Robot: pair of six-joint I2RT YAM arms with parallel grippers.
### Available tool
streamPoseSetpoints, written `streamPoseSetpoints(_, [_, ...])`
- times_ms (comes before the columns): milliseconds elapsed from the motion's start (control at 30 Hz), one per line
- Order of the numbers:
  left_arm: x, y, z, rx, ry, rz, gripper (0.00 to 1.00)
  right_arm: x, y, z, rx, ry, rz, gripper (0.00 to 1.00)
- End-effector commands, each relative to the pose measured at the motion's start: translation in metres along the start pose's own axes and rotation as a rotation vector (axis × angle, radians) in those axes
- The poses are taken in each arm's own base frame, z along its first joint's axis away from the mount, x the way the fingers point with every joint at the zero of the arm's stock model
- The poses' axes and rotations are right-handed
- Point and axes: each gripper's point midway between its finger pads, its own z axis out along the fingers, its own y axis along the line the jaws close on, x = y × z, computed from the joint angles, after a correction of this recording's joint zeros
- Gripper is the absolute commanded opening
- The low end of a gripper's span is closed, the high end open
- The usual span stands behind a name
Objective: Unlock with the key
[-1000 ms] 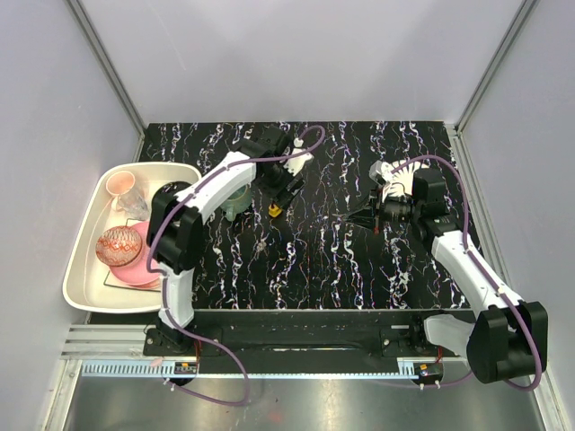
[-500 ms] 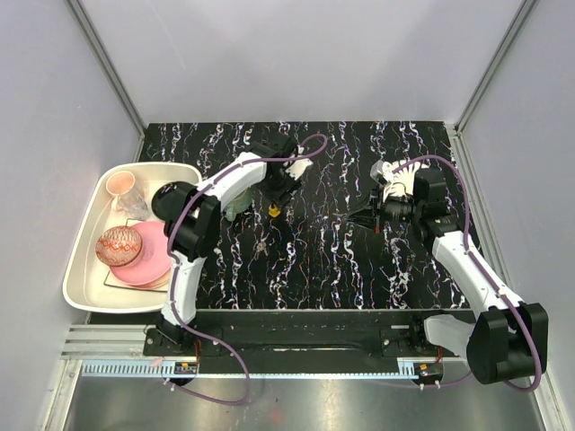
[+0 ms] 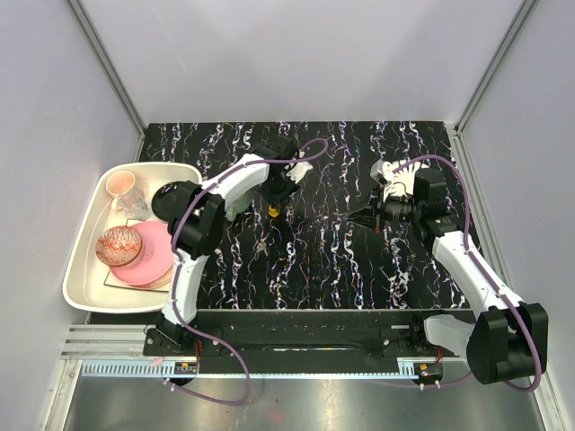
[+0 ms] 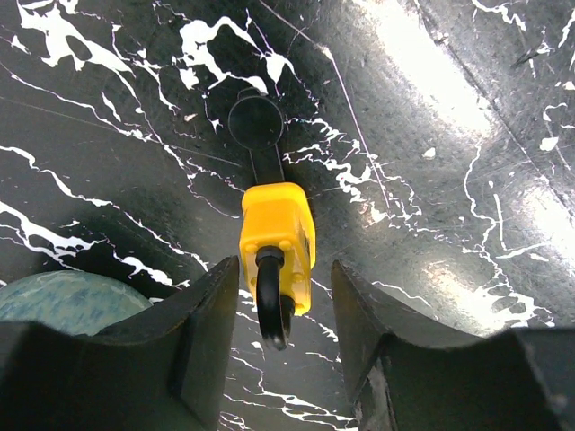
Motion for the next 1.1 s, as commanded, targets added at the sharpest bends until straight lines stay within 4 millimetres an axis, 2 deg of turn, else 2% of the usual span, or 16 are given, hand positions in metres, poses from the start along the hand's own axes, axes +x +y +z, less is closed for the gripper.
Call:
streamPoseSetpoints(0, [-0.015,0.007,-0.001,-0.014,-0.04,-0.006,0.49,-0.014,0.0,-0.002,0.001,-0.032,-0.056,0.0])
streamPoseSetpoints(100, [-0.015,0.008,-0.001,-0.019,-0.039,-0.007,0.44,-0.013,0.0,-0.002,0.002,-0.032,-0.054,0.0])
streamPoseSetpoints(200, [-0.016,0.007,0.0,-0.013,-0.04,-0.007,0.31,-0.013,0.0,-0.002,0.002,-0.032,-0.056,0.0])
streamPoseSetpoints(333, [-0.015,0.009,0.003,-0.015,-0.034,-0.004,0.11,-0.013,0.0,-0.002,-0.001,-0.033,-0.057,0.0])
streamPoseSetpoints(367, [-0.015,0.009,0.003,-0.017,-0.033,-0.001,0.01,-0.013,0.0,-0.002,0.001,-0.033,-0.056,0.0])
streamPoseSetpoints(467, [-0.017,0.006,0.0,0.0,-0.038,0.001,0.0,-0.016,0.001,-0.002,0.0,-0.037,-0.06,0.0])
streamPoseSetpoints(533, [-0.022,0.002,-0.012,0.023,-0.065,0.004,0.0,-0.018,0.002,-0.003,0.0,-0.04,-0.066,0.0])
streamPoseSetpoints(667, [-0.047,-0.011,-0.059,0.096,-0.187,0.027,0.0,-0.03,0.006,-0.006,0.006,-0.055,-0.095,0.0])
streamPoseSetpoints(767, [-0.064,-0.03,-0.103,0.184,-0.295,0.049,0.0,-0.043,0.013,-0.009,-0.002,-0.073,-0.128,0.0])
streamPoseSetpoints(800, [-0.07,-0.036,-0.125,0.202,-0.343,0.06,0.0,-0.046,0.015,-0.01,-0.005,-0.076,-0.131,0.0])
streamPoseSetpoints(900, [-0.079,-0.058,-0.167,0.298,-0.447,0.084,0.0,-0.059,0.022,-0.013,-0.022,-0.089,-0.147,0.0])
streamPoseSetpoints(1000, [-0.082,-0.082,-0.201,0.42,-0.526,0.114,0.0,-0.07,0.027,-0.014,-0.045,-0.097,-0.147,0.0])
streamPoseSetpoints(1067, [-0.08,-0.1,-0.216,0.525,-0.557,0.116,0.0,-0.077,0.029,-0.014,-0.058,-0.103,-0.146,0.0])
